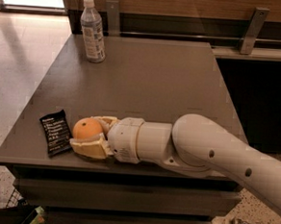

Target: Move orange near rxbar chocolate

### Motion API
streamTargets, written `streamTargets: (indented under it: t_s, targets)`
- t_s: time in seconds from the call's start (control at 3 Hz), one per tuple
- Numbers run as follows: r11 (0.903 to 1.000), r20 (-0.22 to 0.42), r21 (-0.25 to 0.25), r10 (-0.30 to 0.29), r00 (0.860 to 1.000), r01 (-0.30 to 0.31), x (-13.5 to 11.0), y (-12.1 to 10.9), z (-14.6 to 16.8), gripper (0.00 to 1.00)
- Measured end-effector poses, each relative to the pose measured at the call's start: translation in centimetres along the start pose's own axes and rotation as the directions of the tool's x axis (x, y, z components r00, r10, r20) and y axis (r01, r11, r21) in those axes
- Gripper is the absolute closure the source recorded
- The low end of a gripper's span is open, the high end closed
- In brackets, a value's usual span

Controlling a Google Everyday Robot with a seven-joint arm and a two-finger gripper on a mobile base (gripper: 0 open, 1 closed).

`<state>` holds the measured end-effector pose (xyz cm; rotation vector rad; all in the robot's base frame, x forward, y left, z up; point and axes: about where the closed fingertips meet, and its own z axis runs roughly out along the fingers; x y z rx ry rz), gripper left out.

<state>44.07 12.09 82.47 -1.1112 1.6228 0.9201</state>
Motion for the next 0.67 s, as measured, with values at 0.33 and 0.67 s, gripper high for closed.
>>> streamTargets:
  t_s: [0.33, 0.67]
  targets:
    - [1.0, 0.0, -0.001, -0.001, 1.0, 0.001, -0.03, 0.07, 0.05, 0.01]
    - [1.0, -0.001, -0.002, -0.002, 1.0, 0.002, -0.05, 0.11, 0.08, 0.0]
